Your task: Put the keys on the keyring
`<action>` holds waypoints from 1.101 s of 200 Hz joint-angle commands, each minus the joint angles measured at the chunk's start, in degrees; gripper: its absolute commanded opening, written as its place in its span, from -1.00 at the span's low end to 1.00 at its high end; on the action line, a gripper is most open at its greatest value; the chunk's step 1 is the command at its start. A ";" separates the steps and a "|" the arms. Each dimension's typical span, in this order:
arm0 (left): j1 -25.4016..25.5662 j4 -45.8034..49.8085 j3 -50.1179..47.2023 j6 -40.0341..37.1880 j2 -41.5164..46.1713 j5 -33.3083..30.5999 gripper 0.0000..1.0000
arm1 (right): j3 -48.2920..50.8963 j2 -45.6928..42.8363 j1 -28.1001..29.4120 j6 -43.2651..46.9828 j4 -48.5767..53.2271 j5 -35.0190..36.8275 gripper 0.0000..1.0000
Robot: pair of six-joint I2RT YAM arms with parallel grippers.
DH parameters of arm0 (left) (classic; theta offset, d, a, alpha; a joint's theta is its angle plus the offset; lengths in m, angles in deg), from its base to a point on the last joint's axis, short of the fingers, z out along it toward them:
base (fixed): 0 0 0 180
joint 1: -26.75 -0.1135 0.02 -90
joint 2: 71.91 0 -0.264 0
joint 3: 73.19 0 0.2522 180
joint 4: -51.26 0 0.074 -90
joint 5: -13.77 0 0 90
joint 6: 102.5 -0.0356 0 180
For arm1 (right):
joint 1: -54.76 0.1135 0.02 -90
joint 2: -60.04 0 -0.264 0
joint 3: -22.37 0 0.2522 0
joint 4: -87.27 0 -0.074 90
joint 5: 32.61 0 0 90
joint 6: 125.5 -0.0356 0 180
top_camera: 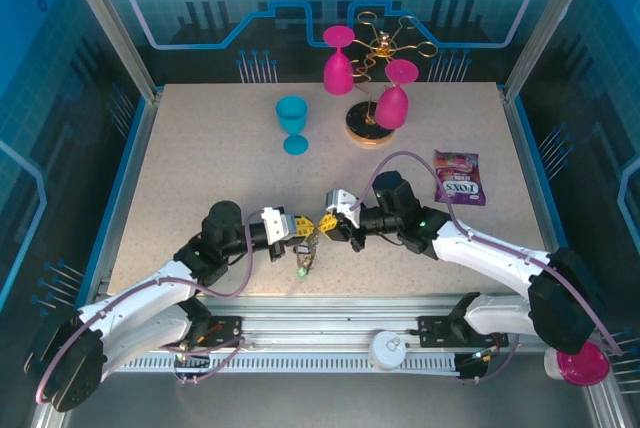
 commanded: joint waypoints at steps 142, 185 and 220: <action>0.54 -4.80 0.34 0.43 0.95 2.42 -1.00 | 1.52 -2.17 1.66 4.53 -6.49 1.15 -0.62; 0.51 -5.25 0.35 0.87 0.75 2.55 -1.00 | 0.23 -0.97 1.90 5.69 -7.04 0.59 -0.88; 0.49 -2.95 1.06 1.22 1.14 -1.88 -0.81 | -0.80 -1.92 1.85 7.37 -5.18 0.04 -1.00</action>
